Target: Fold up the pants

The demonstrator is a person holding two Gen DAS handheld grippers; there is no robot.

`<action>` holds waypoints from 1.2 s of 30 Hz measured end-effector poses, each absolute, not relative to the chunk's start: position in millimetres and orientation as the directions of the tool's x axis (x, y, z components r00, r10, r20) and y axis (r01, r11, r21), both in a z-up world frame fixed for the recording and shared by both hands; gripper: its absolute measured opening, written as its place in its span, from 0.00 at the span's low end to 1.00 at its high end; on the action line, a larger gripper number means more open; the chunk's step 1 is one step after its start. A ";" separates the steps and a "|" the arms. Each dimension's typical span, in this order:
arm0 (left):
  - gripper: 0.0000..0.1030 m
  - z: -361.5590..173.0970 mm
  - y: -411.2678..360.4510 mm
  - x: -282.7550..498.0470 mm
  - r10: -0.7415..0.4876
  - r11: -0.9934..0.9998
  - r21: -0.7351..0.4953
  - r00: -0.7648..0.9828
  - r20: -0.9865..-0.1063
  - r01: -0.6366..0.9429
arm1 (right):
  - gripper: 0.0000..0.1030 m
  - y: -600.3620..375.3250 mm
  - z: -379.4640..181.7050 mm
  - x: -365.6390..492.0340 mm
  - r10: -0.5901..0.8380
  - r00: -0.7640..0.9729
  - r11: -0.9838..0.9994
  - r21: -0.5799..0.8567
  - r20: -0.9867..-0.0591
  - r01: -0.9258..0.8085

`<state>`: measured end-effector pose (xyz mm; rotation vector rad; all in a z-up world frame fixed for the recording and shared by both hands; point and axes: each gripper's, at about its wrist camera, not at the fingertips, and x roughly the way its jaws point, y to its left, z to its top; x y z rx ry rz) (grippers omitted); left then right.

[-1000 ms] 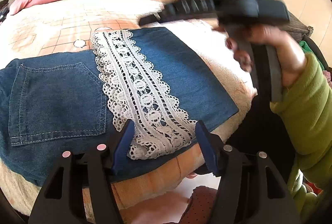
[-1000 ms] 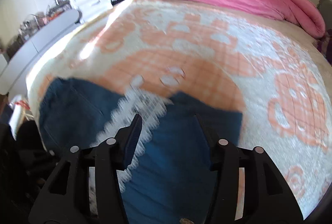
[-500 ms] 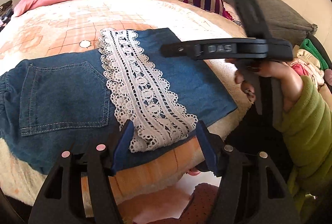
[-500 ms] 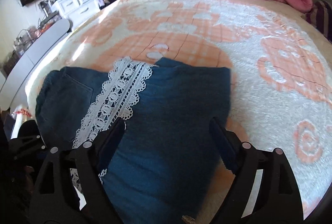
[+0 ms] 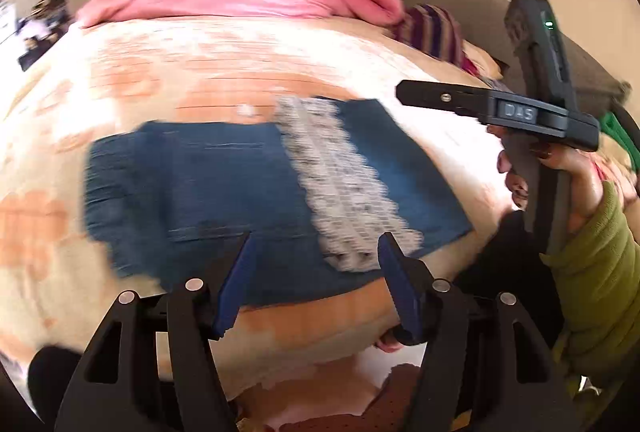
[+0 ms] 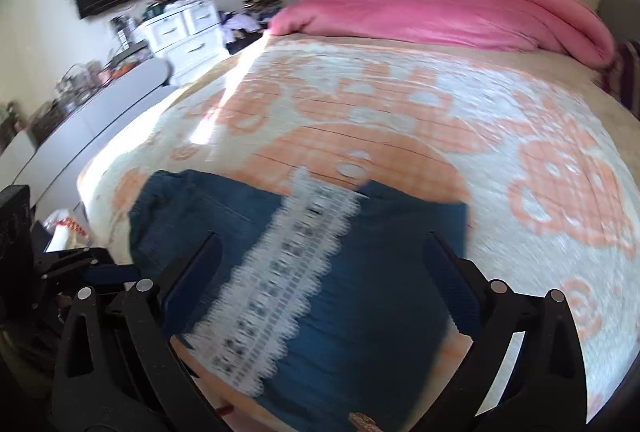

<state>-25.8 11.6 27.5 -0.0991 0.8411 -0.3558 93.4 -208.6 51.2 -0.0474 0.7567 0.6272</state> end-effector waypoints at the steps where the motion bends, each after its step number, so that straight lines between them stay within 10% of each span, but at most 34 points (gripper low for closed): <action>1: 0.60 26.6 23.5 -28.6 -0.329 0.944 -0.232 0.619 -0.713 0.234 | 0.91 -191.0 56.0 93.9 0.531 0.537 0.795 0.166 -0.655 -0.583; 10: 0.60 -5.4 91.1 -36.7 -0.346 0.915 -0.402 0.591 -0.729 0.040 | 0.91 -68.1 63.2 108.9 0.663 0.277 0.578 0.239 -0.695 -0.780; 26: 0.60 -35.7 112.1 -9.0 -0.514 0.751 -0.659 0.596 -0.617 -0.035 | 0.91 43.0 -14.5 158.2 0.493 0.066 0.503 0.222 -0.868 -0.835; 31: 0.60 -40.4 112.8 2.4 -0.520 0.733 -0.678 0.601 -0.607 -0.051 | 0.37 34.8 -19.1 157.8 0.533 0.003 0.466 0.290 -0.846 -0.836; 36: 0.51 -21.7 95.2 8.5 -0.543 0.749 -0.662 0.600 -0.587 0.030 | 0.32 -11.1 11.2 161.5 0.650 0.012 0.448 0.371 -0.760 -0.813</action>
